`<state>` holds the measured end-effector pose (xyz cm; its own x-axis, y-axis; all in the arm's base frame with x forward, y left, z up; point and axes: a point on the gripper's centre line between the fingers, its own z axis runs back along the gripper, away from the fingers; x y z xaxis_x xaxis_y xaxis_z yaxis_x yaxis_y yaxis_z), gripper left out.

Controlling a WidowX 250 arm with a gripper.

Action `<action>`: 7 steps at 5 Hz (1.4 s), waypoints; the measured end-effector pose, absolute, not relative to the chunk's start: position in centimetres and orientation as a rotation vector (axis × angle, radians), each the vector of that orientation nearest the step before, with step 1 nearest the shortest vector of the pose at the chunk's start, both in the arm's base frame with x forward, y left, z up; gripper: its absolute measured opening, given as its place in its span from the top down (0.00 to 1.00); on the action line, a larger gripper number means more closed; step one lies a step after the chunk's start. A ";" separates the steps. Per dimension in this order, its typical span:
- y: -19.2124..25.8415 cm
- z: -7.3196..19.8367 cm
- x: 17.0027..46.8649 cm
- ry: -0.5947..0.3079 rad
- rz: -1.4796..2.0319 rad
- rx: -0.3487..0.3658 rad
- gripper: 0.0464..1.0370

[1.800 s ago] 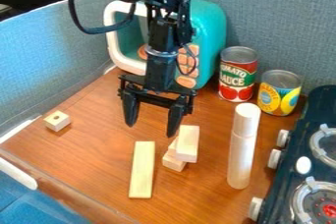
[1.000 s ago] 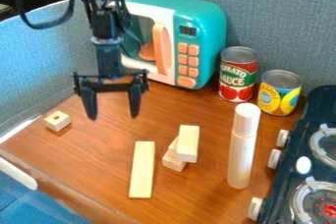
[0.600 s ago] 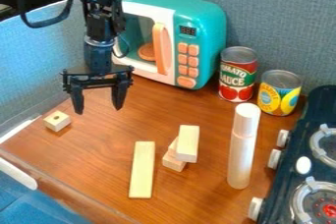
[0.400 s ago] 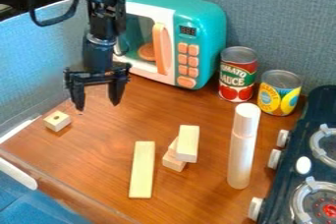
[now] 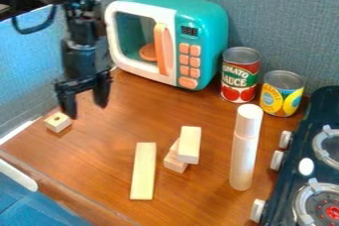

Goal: Put the block with hole on the white rectangle

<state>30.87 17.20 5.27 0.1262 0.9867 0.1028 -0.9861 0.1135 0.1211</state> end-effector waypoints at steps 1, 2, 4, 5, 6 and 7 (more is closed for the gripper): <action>17.7 4.7 28.4 0.028 1.442 0.167 0.04; 18.9 4.6 27.5 0.000 1.466 0.114 0.04; 20.9 3.8 28.6 -0.006 1.495 0.104 0.04; 22.0 3.3 28.9 -0.003 1.548 0.098 0.04; 22.7 2.6 29.1 0.018 1.564 0.100 0.04; 23.2 2.1 29.1 0.032 1.574 0.102 0.04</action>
